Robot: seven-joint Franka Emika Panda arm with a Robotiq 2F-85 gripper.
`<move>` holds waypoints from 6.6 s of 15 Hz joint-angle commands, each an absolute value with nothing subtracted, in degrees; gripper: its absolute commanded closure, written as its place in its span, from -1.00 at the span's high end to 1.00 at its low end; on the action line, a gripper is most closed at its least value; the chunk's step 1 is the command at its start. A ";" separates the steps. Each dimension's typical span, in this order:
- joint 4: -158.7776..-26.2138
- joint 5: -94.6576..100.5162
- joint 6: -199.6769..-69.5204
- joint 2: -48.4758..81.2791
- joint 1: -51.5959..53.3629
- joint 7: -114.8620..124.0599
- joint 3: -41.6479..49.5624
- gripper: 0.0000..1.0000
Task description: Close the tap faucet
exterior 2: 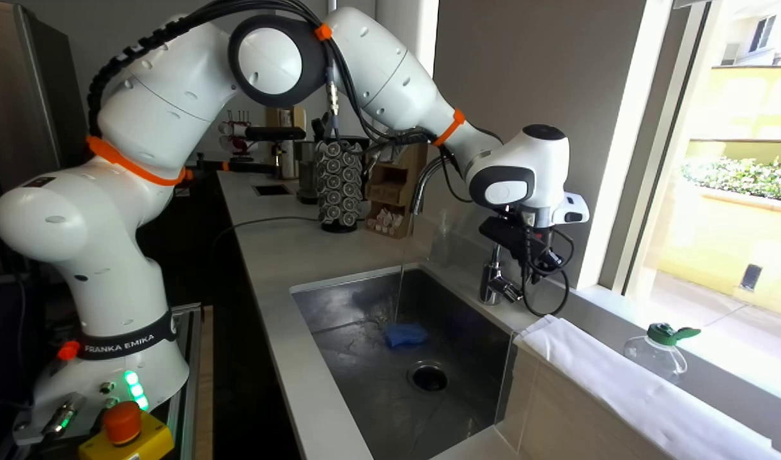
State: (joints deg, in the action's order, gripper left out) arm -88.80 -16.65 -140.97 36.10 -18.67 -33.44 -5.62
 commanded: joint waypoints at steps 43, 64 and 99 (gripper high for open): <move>-98.51 -23.28 -127.46 26.03 -18.95 -50.25 -5.57 1.00; -107.68 -16.69 -134.01 26.34 -15.36 -47.83 -0.16 1.00; -127.56 -19.46 -154.12 29.43 -14.32 -38.12 -9.34 1.00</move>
State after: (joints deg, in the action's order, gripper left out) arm -127.97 -22.20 -154.01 28.12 -16.18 -40.77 -9.60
